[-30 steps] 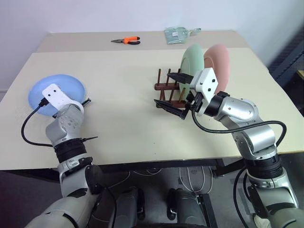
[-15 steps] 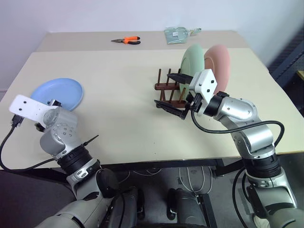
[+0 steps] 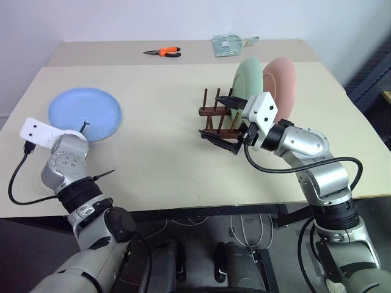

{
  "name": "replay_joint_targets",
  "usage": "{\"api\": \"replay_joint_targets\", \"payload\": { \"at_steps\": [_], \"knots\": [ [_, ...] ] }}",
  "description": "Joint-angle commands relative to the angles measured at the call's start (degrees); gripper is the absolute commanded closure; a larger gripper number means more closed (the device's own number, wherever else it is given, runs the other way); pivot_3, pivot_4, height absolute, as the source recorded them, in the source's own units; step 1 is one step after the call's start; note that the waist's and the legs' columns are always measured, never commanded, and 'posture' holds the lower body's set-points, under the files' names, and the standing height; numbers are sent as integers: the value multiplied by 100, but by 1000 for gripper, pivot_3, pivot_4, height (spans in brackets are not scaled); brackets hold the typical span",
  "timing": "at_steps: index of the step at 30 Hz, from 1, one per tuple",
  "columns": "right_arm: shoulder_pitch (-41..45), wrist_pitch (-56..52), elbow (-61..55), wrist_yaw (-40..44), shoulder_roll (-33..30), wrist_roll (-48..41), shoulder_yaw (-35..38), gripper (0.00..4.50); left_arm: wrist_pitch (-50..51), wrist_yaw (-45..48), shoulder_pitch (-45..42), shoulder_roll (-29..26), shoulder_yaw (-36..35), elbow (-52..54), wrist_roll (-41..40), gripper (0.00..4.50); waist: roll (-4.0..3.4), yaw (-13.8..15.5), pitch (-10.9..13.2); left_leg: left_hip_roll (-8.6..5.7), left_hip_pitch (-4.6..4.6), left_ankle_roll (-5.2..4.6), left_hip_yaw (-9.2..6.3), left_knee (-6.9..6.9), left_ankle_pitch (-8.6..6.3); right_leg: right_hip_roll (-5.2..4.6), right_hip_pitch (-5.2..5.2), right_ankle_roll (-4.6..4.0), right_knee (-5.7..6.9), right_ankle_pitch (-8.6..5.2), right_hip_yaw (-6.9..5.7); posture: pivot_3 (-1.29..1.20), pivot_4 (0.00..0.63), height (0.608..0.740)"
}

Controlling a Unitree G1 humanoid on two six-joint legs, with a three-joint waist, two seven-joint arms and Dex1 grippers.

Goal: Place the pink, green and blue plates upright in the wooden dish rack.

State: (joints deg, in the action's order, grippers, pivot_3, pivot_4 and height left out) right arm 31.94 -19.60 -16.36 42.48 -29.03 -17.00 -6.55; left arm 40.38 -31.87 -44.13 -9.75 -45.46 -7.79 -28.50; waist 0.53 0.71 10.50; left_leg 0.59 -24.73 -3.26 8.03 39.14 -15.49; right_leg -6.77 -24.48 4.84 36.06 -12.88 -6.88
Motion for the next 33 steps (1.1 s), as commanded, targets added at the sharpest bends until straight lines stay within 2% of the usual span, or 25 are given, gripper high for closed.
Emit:
{"api": "replay_joint_targets", "payload": {
  "at_steps": [1, 3, 7, 10, 17, 20, 22, 23, 25, 27, 28, 29, 30, 33],
  "knots": [
    [275, 175, -115, 101, -14, 127, -63, 0, -13, 929, -4, 34, 1184, 1181, -176, 4433, 7, -3, 4, 0, 0, 0, 0, 0, 0, 0, 0, 0, -1, 0, 0, 0, 150, 740],
    [432, 369, -59, 169, -8, 373, -272, 0, 163, 1102, 42, 147, 1658, 1780, -225, 4433, 21, -13, 13, 0, -1, 1, 0, 0, 0, 0, -1, 0, 0, 0, 1, 0, 150, 740],
    [866, 1184, 399, 12, 99, 1492, -1007, 0, 927, 972, 164, 388, 2398, 2928, -367, 4433, 21, -67, 13, 1, 1, 4, 0, -2, 1, 0, -2, 0, 1, 0, 4, 0, 150, 740],
    [1274, 1918, 1145, -366, 296, 2338, -1402, 0, 1525, 576, 62, 766, 2310, 3526, -837, 4433, 21, -157, 13, 3, 3, 8, 0, -5, 5, 2, -2, -1, 3, 0, 5, 0, 150, 740],
    [1923, 3112, 2695, -1008, 560, 3469, -1755, 0, 2400, 239, -48, 956, 2191, 4085, -1323, 4433, 21, -151, 15, 7, 6, 14, -1, -6, 11, 8, -2, -3, 4, -1, 8, 0, 150, 740],
    [2030, 3438, 3010, -1179, 570, 3715, -1741, 818, 2564, 181, -34, 974, 2164, 4195, -1347, 4500, 23, -129, 16, 4, 5, 14, -3, -5, 11, 8, 1, -2, 3, -1, 7, 0, 150, 740],
    [2054, 3575, 3097, -1276, 576, 3818, -1699, 1830, 2642, 158, -4, 985, 2124, 4240, -1375, 4500, 23, -136, 16, 3, 5, 14, -5, -6, 11, 7, 3, -2, 1, -1, 7, 0, 150, 740],
    [2067, 3635, 3129, -1333, 581, 3866, -1675, 2133, 2656, 177, 10, 985, 2112, 4246, -1408, 4500, 23, -146, 16, 3, 5, 14, -6, -6, 10, 8, 3, -2, 1, -1, 7, 0, 150, 740],
    [2089, 3726, 3165, -1441, 589, 3967, -1638, 3281, 2675, 204, 22, 1016, 2084, 4249, -1501, 4500, 23, -154, 16, 5, 5, 15, -7, -6, 11, 11, 3, -3, 2, -1, 7, 0, 150, 740],
    [2091, 3771, 3181, -1481, 592, 4037, -1622, 4235, 2659, 170, 19, 1125, 2006, 4232, -1635, 4500, 23, -158, 16, 5, 6, 15, -7, -6, 11, 11, 3, -3, 2, -1, 7, 0, 150, 740],
    [2085, 3786, 3186, -1481, 598, 4057, -1607, 4379, 2617, 161, 9, 1179, 1942, 4215, -1737, 4500, 21, -158, 17, 5, 6, 15, -7, -6, 11, 11, 3, -3, 1, -1, 7, 0, 150, 740],
    [2073, 3801, 3185, -1492, 600, 4077, -1582, 4500, 2559, 139, -13, 1232, 1854, 4186, -1835, 3820, 21, -153, 17, 5, 6, 15, -7, -6, 11, 10, 3, -3, 1, -1, 8, 0, 150, 740],
    [2059, 3809, 3173, -1509, 591, 4099, -1554, 4500, 2404, 79, -83, 1296, 1674, 4120, -1975, 3474, 22, -140, 17, 5, 6, 15, -8, -6, 11, 10, 3, -3, 1, -1, 7, 0, 150, 740],
    [2041, 3850, 3136, -1503, 546, 4087, -1496, 4500, 1710, -92, -367, 1220, 1073, 3846, -2251, 2059, 22, -149, 18, 4, 5, 15, -9, -5, 11, 9, 5, -3, -1, -1, 6, 0, 150, 740]
  ]
}}
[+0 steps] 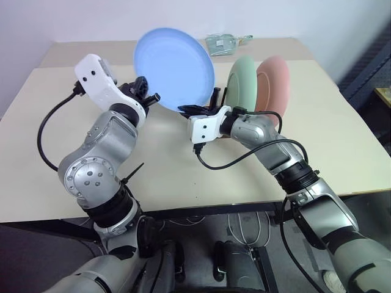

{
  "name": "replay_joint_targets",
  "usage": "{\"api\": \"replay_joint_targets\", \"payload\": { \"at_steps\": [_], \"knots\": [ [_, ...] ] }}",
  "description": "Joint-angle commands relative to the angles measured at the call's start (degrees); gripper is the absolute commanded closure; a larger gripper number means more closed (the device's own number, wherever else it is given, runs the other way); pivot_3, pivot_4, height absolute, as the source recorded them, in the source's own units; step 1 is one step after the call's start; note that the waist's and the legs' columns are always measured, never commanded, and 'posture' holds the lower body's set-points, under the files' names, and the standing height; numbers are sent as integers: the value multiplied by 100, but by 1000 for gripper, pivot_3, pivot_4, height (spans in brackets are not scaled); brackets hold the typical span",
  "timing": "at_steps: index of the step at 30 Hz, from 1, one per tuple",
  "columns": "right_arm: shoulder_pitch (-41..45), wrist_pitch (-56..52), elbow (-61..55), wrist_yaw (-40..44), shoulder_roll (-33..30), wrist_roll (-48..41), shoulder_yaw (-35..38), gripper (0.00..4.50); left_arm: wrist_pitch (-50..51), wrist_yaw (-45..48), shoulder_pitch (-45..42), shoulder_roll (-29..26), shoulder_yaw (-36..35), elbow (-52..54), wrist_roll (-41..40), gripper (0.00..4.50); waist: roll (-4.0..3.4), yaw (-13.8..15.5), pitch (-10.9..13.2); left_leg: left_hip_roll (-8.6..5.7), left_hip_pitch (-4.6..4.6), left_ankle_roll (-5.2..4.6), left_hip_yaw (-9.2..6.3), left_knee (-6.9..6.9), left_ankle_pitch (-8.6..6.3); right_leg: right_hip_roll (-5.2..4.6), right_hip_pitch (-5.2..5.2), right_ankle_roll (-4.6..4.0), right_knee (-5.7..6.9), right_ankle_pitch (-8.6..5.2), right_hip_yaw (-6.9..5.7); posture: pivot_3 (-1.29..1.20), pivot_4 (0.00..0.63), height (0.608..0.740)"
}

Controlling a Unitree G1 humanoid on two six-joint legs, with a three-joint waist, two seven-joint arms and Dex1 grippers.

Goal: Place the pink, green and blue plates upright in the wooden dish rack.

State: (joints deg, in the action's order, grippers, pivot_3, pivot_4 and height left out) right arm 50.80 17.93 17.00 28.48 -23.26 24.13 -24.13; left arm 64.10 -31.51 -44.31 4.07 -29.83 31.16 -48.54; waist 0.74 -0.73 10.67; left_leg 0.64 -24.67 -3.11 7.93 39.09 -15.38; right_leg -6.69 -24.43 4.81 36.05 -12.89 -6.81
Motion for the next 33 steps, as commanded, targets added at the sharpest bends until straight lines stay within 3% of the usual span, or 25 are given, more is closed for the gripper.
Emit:
{"api": "replay_joint_targets", "payload": {
  "at_steps": [1, 4, 8, 10, 13, 17, 23, 33],
  "knots": [
    [151, 134, -222, -67, -41, -95, 295, 4500, -877, -46, -383, -447, -582, -158, -65, 1607, 0, -8, 0, 1, 0, 0, 0, 0, 0, 1, 0, 0, 0, 0, 0, 0, 150, 740],
    [169, 178, -368, 149, 22, -656, 528, 4500, -1551, 296, -231, -1634, -705, -695, 859, 1607, -5, -81, 4, 2, 5, 4, 3, -8, 3, 11, -2, -2, 3, -1, 2, 0, 150, 740],
    [96, -774, -1134, 846, 483, -2671, 1231, 4500, -2125, 1344, 784, -2943, 98, -1245, 1892, 1607, -7, -139, 3, 5, 14, 15, 7, -35, 8, 20, -4, -3, 8, -1, 5, 0, 150, 740],
    [-10, -1881, -1737, 1085, 680, -3840, 1594, 4500, -2298, 1884, 1341, -3164, 598, -1403, 2168, 1607, -7, -91, 3, 4, 13, 15, 5, -38, 8, 20, 0, -3, 5, -1, 2, 0, 150, 740],
    [-80, -3629, -2409, 687, 1011, -5570, 2303, 4500, -2720, 2695, 2196, -3124, 1398, -1424, 2464, 1607, -4, 11, 1, 2, 13, 23, 1, -32, 2, 14, 5, -5, 4, 0, 2, 0, 150, 740],
    [-114, -5142, -2653, -201, 1238, -6884, 2977, 4500, -3272, 3677, 3087, -3180, 2412, -1218, 2852, 1607, -4, -5, 1, -2, 7, 35, 1, -33, -6, -10, -14, -9, -1, 0, 4, 0, 150, 740],
    [-455, -5990, -2858, -808, 1277, -7442, 3249, 4500, -3440, 4599, 3647, -3071, 2940, -921, 2780, 1607, -7, -29, 1, 2, 6, 65, 23, -95, 12, -17, -61, -45, 2, 0, 26, 0, 150, 740],
    [-601, -6084, -2270, -882, 1181, -7013, 3113, 4500, -3375, 4766, 3620, -2834, 2897, -899, 2866, 1607, -13, -11, -1, 20, 7, 54, 29, -95, 32, 6, -62, -64, 11, -3, 17, 0, 150, 740]
  ]
}}
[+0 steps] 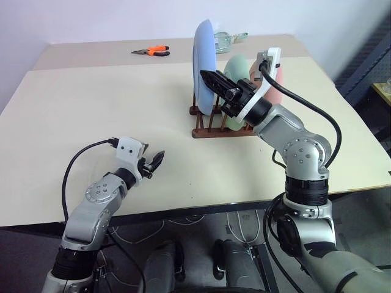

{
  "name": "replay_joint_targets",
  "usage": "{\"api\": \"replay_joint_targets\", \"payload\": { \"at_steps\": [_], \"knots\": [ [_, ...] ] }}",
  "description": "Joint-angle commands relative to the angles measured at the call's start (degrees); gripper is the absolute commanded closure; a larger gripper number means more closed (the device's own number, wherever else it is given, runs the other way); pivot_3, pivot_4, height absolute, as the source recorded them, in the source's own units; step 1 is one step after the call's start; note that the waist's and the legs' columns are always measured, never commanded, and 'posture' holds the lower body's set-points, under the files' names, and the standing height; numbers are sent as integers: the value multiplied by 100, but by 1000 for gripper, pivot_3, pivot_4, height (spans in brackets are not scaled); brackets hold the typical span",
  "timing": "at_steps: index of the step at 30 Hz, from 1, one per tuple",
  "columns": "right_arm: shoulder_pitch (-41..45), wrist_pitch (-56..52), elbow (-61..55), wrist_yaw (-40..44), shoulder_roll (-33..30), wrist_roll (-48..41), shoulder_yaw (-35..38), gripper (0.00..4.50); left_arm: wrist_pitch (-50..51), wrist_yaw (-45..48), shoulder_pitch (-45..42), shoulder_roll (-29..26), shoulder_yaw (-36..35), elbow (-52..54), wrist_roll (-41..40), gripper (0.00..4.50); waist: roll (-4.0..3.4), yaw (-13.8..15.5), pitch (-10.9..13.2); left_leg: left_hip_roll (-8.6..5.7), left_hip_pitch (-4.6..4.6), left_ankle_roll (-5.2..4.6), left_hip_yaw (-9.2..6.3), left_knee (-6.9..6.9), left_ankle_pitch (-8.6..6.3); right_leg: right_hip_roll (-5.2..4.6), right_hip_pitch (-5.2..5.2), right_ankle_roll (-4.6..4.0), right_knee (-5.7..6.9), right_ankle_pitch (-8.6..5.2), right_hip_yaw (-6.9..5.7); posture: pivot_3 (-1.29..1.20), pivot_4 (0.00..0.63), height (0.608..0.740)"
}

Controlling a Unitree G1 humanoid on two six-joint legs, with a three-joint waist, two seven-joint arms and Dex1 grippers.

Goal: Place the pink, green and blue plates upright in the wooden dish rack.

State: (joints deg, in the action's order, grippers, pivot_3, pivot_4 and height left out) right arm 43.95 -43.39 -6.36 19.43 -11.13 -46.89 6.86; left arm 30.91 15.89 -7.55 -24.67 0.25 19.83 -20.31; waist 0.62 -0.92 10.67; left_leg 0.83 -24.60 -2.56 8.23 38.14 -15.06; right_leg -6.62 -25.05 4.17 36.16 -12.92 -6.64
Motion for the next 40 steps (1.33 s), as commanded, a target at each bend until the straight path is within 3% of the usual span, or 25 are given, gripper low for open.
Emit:
{"api": "replay_joint_targets", "payload": {
  "at_steps": [1, 3, 9, 13, 17, 19, 23, 30, 40],
  "knots": [
    [109, 54, 126, 41, -38, 138, 9, 4178, -40, 22, -52, 56, -120, 256, 44, 1563, 0, 12, 0, 0, 0, 0, 0, 1, 0, 2, 1, 0, 0, 0, -1, 0, 150, 740],
    [156, 88, 219, 69, -57, 241, 0, 3580, -13, 7, -45, 81, -126, 304, 57, 1546, 0, 9, 0, 0, 0, -2, 0, 2, -1, 8, 2, 0, 0, 0, -1, 0, 150, 740],
    [261, 886, 165, 427, -451, 1245, -372, 618, 106, -72, 16, 174, -161, 479, 88, 1546, 0, 5, 0, 0, 0, -3, 0, 2, 0, 12, 2, 1, 0, 0, -1, 0, 150, 740],
    [91, 1680, -358, 1051, -1236, 1996, -604, 618, 135, -83, 28, 226, -155, 495, 154, 1546, 0, 18, 0, 0, 0, -4, 0, 3, -1, 12, 4, 2, -3, -1, -2, 0, 150, 740],
    [-500, 1471, -1030, 1766, -2213, 1291, 390, 618, 108, -49, -23, 231, -155, 375, 222, 1546, 3, 74, 0, 0, 0, -7, -3, 6, -3, 10, 10, 4, -7, -2, -6, 0, 150, 740],
    [-1213, 1141, -1187, 2239, -2810, 833, 1067, 618, 42, 20, -44, 181, -133, 253, 297, 1546, 5, 129, -1, 0, 4, -10, -9, 10, -5, 9, 23, 4, -14, -1, -14, 0, 150, 740],
    [-2874, 1146, -1105, 2836, -3611, 1087, 1666, 618, -183, 225, -93, 32, -49, -41, 544, 1546, 7, 172, -3, 0, 18, -19, -18, 10, -11, -5, 48, 5, -33, -1, -27, 0, 150, 740],
    [-3466, 1924, -299, 2612, -3437, 1830, 1477, 618, -393, 507, -113, -159, 5, -272, 843, 1546, -2, 99, -3, 1, 26, -19, -16, 10, -12, -6, 42, 3, -16, -2, -18, 0, 150, 740],
    [-3002, 2641, 709, 2608, -3168, 2407, 895, 618, -444, 325, 148, -89, -45, -64, 1094, 1546, -2, 165, -3, 0, 21, -19, -16, 15, -11, -9, 44, 5, -21, -2, -21, 0, 150, 740]
  ]
}}
